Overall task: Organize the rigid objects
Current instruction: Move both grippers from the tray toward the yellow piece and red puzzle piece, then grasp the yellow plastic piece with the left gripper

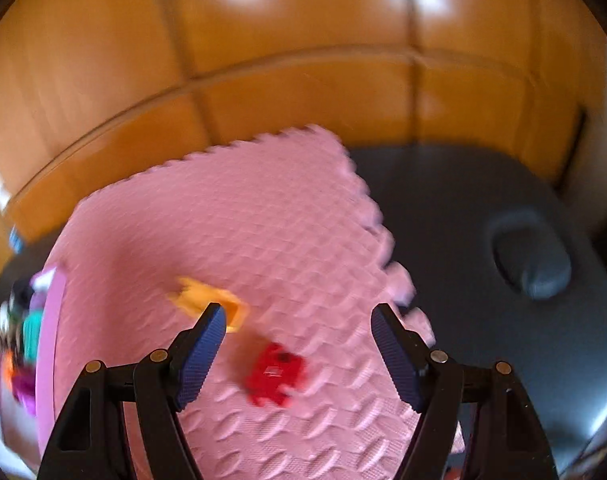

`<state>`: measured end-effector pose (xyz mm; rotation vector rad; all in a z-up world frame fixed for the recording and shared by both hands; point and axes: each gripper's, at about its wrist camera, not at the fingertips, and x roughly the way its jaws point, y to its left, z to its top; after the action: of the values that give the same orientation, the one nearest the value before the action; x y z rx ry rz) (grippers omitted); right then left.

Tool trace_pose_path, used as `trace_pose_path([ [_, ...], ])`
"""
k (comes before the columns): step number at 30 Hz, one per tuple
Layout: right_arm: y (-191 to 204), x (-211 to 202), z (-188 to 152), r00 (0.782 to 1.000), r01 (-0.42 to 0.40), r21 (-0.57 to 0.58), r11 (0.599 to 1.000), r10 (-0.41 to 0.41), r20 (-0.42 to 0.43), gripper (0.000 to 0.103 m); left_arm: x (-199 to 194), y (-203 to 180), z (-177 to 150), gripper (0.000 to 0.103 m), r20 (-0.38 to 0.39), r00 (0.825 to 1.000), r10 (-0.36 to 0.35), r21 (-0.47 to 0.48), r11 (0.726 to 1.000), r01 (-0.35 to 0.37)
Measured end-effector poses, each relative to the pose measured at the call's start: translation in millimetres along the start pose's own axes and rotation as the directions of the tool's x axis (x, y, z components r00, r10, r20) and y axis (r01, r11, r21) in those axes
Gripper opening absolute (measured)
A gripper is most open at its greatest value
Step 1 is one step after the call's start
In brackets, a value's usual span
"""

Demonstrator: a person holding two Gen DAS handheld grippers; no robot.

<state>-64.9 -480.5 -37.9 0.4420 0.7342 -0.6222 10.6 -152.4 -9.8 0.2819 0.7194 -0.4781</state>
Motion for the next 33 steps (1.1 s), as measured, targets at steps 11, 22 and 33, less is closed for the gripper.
trace_pose_path([
  [11,-37.5,-8.8,6.2,1.0,-0.015,0.208,0.978,0.012,0.015,0.076,21.0,-53.5,13.6,0.072,-0.055,0.994,-0.097,0.087,0.991,0.101],
  [22,-47.8,-4.7,6.7,0.998,-0.049,0.277,0.96,0.055,-0.013,0.076,56.8,-118.6,35.8,0.088,-0.131,0.967,-0.219,0.144,0.961,0.237],
  [33,-45.8,-4.0,8.1,0.994,-0.098,0.29,0.952,0.108,-0.018,0.076,109.0,-182.2,64.5,0.096,-0.156,0.948,-0.277,0.209,0.929,0.305],
])
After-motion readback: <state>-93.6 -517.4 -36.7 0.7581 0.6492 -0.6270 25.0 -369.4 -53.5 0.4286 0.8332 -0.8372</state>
